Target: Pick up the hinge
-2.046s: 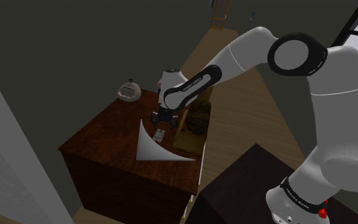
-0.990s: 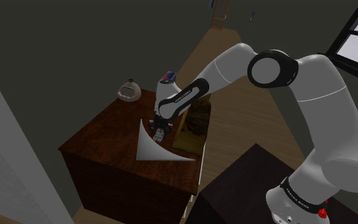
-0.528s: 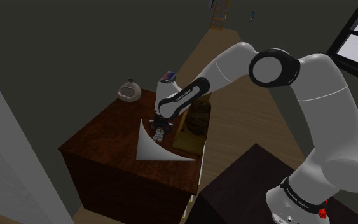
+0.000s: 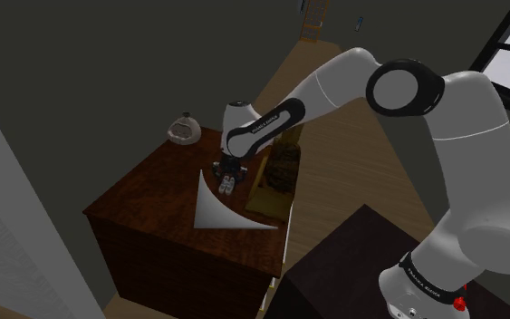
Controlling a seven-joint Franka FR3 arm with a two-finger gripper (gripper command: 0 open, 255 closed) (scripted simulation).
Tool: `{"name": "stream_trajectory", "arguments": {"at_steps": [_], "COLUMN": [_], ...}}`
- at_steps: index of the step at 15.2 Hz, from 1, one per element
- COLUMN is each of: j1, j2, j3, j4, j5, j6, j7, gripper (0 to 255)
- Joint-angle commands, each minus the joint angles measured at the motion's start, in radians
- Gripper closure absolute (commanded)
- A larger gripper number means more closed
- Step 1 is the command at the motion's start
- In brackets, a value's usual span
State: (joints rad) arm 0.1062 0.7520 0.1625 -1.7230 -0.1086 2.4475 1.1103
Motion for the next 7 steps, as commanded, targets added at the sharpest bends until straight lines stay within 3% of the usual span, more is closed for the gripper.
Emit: {"name": "stream_trajectory", "arguments": {"at_steps": [1, 7], "j1": [-0.003, -0.007], "j2": [-0.024, -0.066], "j3": [0.003, 0.009], "j4": [-0.01, -0.019], "j5": [0.003, 0.009], "j6": [-0.015, -0.048], "j7": [-0.001, -0.003], "gripper": [255, 255]}}
